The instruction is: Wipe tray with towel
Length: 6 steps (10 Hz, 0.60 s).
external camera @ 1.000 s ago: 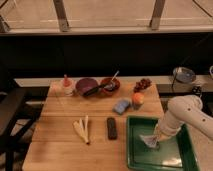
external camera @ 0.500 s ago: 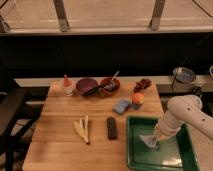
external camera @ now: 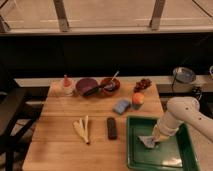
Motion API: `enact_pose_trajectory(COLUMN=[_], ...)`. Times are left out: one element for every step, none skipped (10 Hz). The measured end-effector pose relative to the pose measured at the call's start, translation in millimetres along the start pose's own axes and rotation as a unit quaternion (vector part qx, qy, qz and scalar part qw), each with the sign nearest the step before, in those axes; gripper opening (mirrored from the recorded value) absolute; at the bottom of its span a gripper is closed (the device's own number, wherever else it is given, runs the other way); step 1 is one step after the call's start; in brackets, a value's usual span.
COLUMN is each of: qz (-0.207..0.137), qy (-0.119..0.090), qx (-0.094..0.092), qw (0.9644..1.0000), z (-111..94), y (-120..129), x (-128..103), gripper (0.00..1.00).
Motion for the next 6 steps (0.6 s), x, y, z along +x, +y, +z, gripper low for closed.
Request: enact_pose_trajectory(qz=[0.004,0.011,0.024,0.04,0.053,0.074], qy=[-0.005,-0.008,-0.005,0.001,0.005,0.014], qx=[-0.007,-0.014,-0.018,-0.019,-0.019,-0.016], qw=[1.0,0.9998,0.9995,0.999,0.9984,0.997], z=[5,9,9,7,4,-3], y=[5,13,21,27,30,35], x=[1,5,14,26,38,59], gripper=[0.0,0.0,0.0,0.0,0.0,0.0])
